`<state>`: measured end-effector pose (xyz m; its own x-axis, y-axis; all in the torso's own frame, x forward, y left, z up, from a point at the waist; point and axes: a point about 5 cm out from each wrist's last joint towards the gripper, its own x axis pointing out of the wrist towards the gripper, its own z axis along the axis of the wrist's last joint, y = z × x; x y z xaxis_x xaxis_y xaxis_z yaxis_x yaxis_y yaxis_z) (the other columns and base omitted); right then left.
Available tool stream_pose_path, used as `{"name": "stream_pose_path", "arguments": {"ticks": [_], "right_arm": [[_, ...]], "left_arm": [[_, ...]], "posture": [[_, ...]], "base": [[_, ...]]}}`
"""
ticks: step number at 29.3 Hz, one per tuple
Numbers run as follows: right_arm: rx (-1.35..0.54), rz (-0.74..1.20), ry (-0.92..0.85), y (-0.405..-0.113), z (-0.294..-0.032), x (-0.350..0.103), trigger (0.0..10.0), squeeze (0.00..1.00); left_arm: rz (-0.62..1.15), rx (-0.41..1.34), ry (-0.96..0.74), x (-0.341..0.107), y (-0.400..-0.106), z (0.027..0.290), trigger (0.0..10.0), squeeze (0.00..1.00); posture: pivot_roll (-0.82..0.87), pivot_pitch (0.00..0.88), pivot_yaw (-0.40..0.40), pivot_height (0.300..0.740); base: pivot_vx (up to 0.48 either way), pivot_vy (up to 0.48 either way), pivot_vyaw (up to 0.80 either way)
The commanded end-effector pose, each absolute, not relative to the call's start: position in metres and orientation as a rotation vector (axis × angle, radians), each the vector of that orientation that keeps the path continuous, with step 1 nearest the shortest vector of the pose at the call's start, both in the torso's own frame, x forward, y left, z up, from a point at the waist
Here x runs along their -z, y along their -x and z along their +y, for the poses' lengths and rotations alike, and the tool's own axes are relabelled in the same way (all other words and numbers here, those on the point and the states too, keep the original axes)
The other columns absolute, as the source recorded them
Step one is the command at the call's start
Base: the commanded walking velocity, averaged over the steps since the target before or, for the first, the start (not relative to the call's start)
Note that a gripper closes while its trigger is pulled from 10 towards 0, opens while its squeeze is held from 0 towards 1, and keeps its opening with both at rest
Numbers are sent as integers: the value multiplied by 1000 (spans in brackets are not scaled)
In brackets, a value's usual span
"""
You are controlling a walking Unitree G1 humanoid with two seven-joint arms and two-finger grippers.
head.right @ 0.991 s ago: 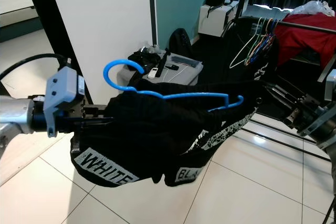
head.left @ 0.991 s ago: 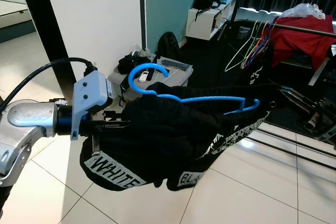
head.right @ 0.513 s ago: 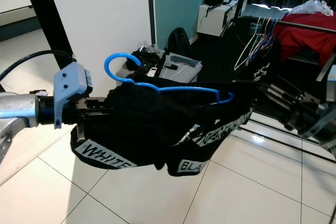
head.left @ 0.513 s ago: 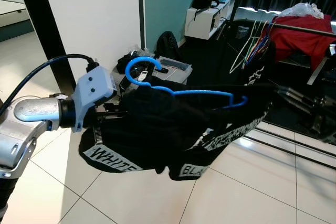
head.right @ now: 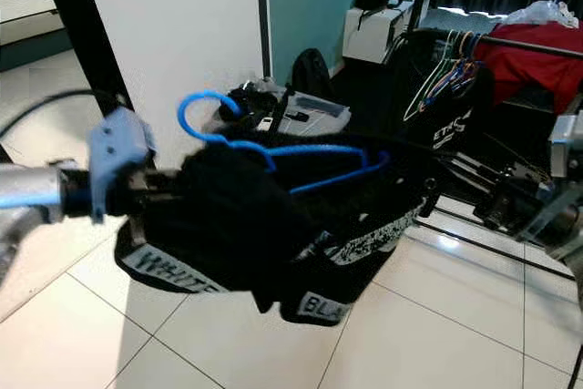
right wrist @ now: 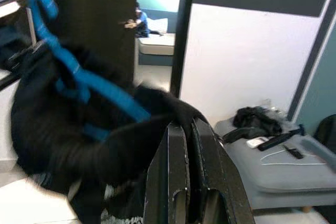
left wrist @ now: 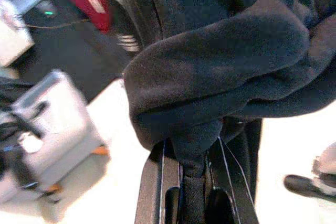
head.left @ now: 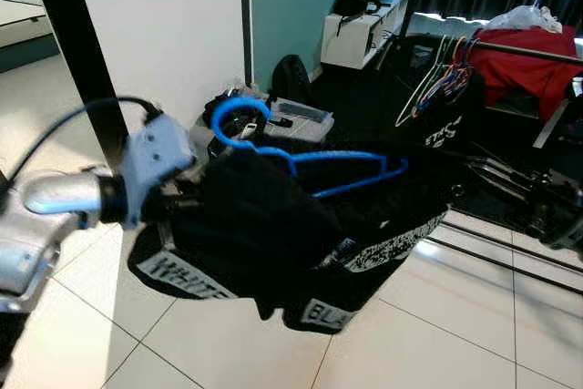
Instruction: Hang hanger
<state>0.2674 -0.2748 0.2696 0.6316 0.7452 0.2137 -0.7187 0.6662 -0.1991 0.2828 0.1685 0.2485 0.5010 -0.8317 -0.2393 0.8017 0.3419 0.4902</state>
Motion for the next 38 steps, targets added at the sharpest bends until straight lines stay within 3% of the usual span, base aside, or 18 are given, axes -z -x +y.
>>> {"name": "stream_pose_path", "arguments": {"ticks": [1, 5, 19, 30, 38], "right_arm": [[-834, -305, 129, -274, -267, -273, 0, 0], [-876, -312, 150, -278, -253, -276, 0, 0], [-1002, -144, 259, -286, -220, -250, 0, 0], [-875, -190, 331, -306, -212, -260, 0, 0], [-968, -209, 330, -303, -186, -260, 0, 0]], "left_arm": [[-62, 1090, -630, -244, -281, 156, 10000, 0], [-42, 1117, -646, -234, -280, 145, 10000, 0], [17, 939, -751, -231, -295, 159, 10000, 0], [9, 942, -746, -221, -299, 131, 10000, 0], [18, 911, -724, -211, -305, 118, 10000, 0]], "posture": [[26, 29, -30, 740], [23, 30, -31, 740], [20, 34, -40, 740], [11, 32, -38, 740], [4, 26, -35, 740]], "base": [[0, 0, 0], [0, 0, 0], [0, 0, 0], [0, 0, 0], [0, 0, 0]]}}
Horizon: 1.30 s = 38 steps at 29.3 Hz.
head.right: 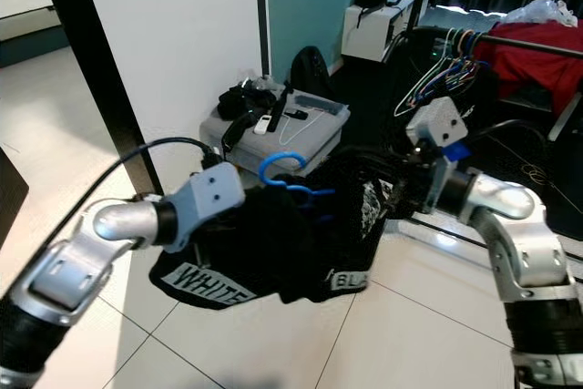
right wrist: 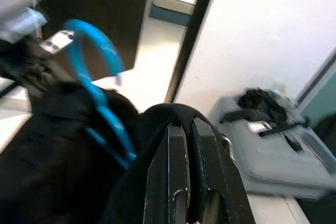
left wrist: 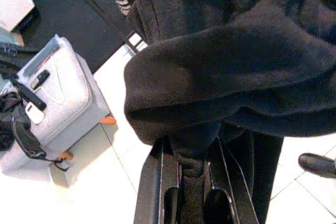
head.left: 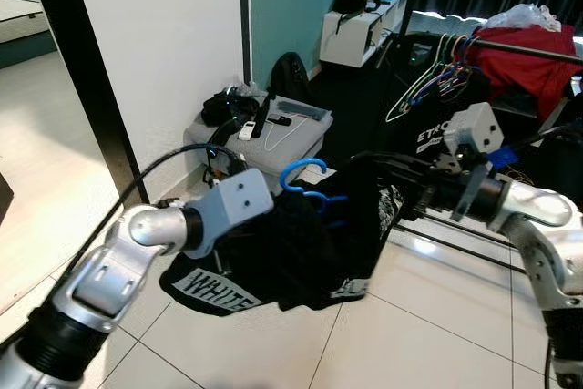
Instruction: Hang hanger
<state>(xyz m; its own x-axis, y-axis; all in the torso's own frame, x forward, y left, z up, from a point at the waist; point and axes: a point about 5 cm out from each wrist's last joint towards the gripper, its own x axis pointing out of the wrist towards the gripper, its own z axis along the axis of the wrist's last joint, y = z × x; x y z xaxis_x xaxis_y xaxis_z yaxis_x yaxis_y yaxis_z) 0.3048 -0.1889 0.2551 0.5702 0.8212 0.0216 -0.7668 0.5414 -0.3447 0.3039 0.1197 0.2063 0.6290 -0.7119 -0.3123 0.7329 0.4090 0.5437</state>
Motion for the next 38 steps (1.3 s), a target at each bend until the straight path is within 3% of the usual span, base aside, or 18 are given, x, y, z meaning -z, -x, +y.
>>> {"name": "stream_pose_path", "arguments": {"ticks": [1, 7, 18, 19, 20, 21, 22, 23, 24, 30, 38], "right_arm": [[-1008, -214, 326, -300, -176, -259, 0, 0], [-1096, -218, 318, -292, -156, -254, 0, 0], [-1088, -123, 371, -289, -159, -235, 0, 0], [-1076, -103, 373, -289, -160, -232, 6980, 0], [-1076, -103, 373, -289, -160, -232, 6980, 0], [-1056, -76, 347, -290, -161, -228, 10000, 0], [-1056, -76, 347, -290, -161, -228, 10000, 0], [-1040, -52, 334, -291, -162, -223, 10000, 945], [-1037, -28, 325, -290, -162, -217, 10000, 1000], [-1034, 11, 324, -286, -161, -204, 10000, 1000], [-922, 29, 272, -290, -179, -196, 10000, 1000]], "left_arm": [[10, 892, -702, -212, -307, 116, 10000, 0], [6, 747, -672, -218, -324, 124, 10000, 0], [0, 546, -627, -233, -339, 162, 10000, 0], [-5, 509, -597, -236, -341, 168, 10000, 0], [-5, 509, -597, -236, -341, 168, 10000, 0], [-17, 485, -560, -238, -342, 172, 10000, 0], [-17, 485, -560, -238, -342, 172, 10000, 0], [-38, 477, -490, -239, -342, 171, 10000, 0], [-62, 481, -411, -238, -342, 167, 10000, 0], [-135, 524, -128, -233, -338, 149, 10000, 0], [-159, 504, -15, -224, -339, 149, 10000, 0]], "posture": [[2, 25, -33, 740], [-3, 20, -33, 740], [-7, 18, -39, 740], [-9, 18, -40, 740], [-9, 18, -40, 740], [-8, 19, -42, 740], [-8, 19, -42, 740], [-8, 21, -41, 740], [-9, 22, -41, 740], [-10, 32, -44, 740], [-13, 38, -40, 740]], "base": [[0, 0, 0], [0, 0, 0], [0, 0, 0], [0, 0, 0], [0, 0, 0], [0, 0, 0], [0, 0, 0], [0, 0, 0], [0, 0, 0], [0, 0, 0], [0, 0, 0]]}}
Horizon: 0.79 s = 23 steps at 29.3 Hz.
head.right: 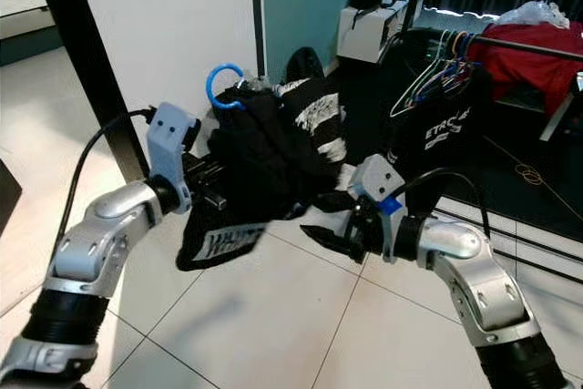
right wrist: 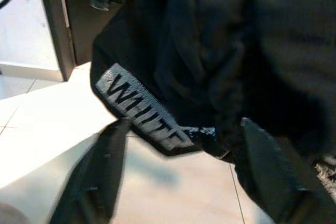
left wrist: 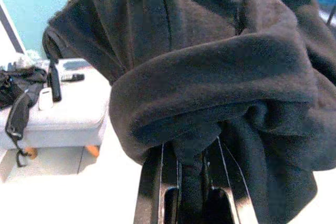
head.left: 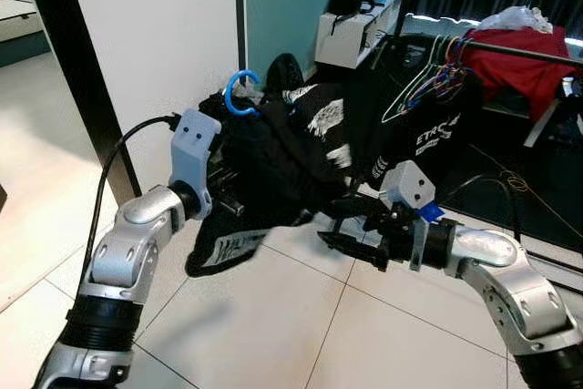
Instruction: Hang hanger
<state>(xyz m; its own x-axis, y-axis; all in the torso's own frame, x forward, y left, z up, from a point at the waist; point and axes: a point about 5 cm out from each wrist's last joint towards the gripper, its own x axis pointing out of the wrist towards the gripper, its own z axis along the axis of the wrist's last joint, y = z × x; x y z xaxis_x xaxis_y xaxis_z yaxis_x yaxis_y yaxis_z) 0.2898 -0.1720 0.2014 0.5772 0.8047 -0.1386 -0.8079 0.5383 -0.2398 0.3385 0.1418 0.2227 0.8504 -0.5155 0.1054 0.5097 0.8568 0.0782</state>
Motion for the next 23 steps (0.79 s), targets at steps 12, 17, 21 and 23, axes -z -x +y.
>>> {"name": "stream_pose_path", "arguments": {"ticks": [12, 17, 21, 23], "right_arm": [[-842, -63, 15, -290, -191, -209, 10000, 510], [-679, -41, -161, -299, -205, -193, 10000, 0], [-525, -5, -268, -302, -212, -169, 10000, 0], [-479, 13, -287, -302, -213, -162, 10000, 0]], "left_arm": [[-138, 364, -58, -213, -345, 169, 10000, 0], [-143, 330, -15, -195, -337, 176, 10000, 0], [-154, 286, 26, -179, -325, 183, 10000, 0], [-149, 275, 36, -174, -321, 183, 10000, 0]], "posture": [[-14, 42, -34, 740], [-19, 48, -38, 740], [-18, 52, -44, 740], [-18, 54, -46, 740]], "base": [[0, 0, 0], [0, 0, -149], [0, 0, -763], [0, 0, -763]]}}
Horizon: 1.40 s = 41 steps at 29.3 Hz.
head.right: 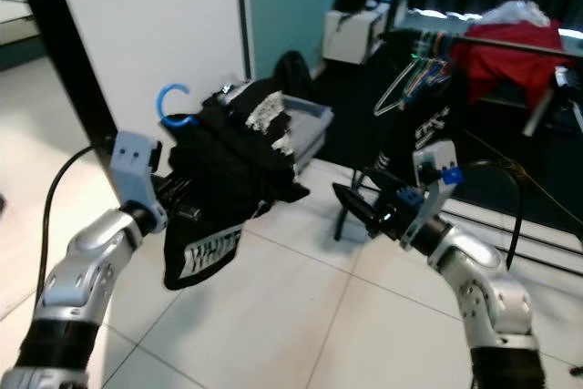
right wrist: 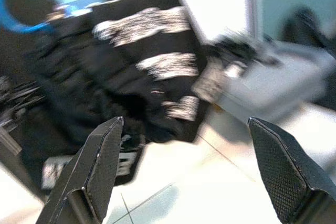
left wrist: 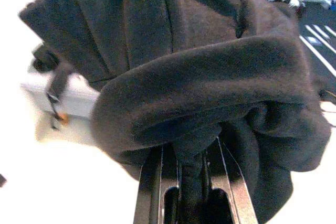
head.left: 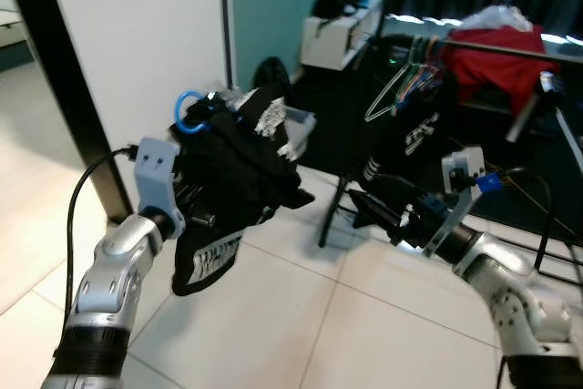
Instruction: Hang hanger
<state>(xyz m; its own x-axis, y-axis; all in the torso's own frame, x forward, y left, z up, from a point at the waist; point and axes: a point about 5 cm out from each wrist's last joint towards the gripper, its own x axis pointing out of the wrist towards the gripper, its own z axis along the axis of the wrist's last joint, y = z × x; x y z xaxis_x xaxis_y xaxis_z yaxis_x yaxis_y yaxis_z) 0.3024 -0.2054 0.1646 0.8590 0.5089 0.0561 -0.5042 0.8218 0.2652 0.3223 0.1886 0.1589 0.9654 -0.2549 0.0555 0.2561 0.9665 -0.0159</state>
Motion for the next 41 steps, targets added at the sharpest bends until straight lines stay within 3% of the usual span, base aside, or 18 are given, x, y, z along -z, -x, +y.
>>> {"name": "stream_pose_path", "arguments": {"ticks": [1, 7, 10, 21, 33, 41], "right_arm": [[-479, 13, -287, -302, -213, -162, 10000, 0], [-379, 70, -323, -294, -200, -141, 10000, 0], [-371, 128, -254, -288, -188, -127, 10000, 0], [-316, 137, -265, -294, -198, -124, 10000, 0], [-251, 97, -280, -296, -204, -124, 10000, 0], [-262, 97, -278, -300, -202, -124, 10000, 0]], "left_arm": [[-149, 275, 36, -174, -321, 183, 10000, 0], [-133, 318, 62, -160, -304, 165, 10000, 0], [-130, 347, 36, -154, -297, 150, 10000, 0], [-140, 338, -7, -153, -297, 145, 10000, 0], [-181, 287, -126, -153, -293, 137, 10000, 0], [-201, 271, -197, -157, -293, 131, 10000, 0]], "posture": [[-18, 54, -46, 740], [-25, 59, -48, 740], [-32, 65, -55, 740], [-38, 48, -62, 740], [-35, 16, -54, 740], [-32, 22, -52, 740]], "base": [[0, 0, -763], [0, 0, -763], [0, 0, -758], [0, 0, -755], [356, 0, 0], [395, 0, -769]]}}
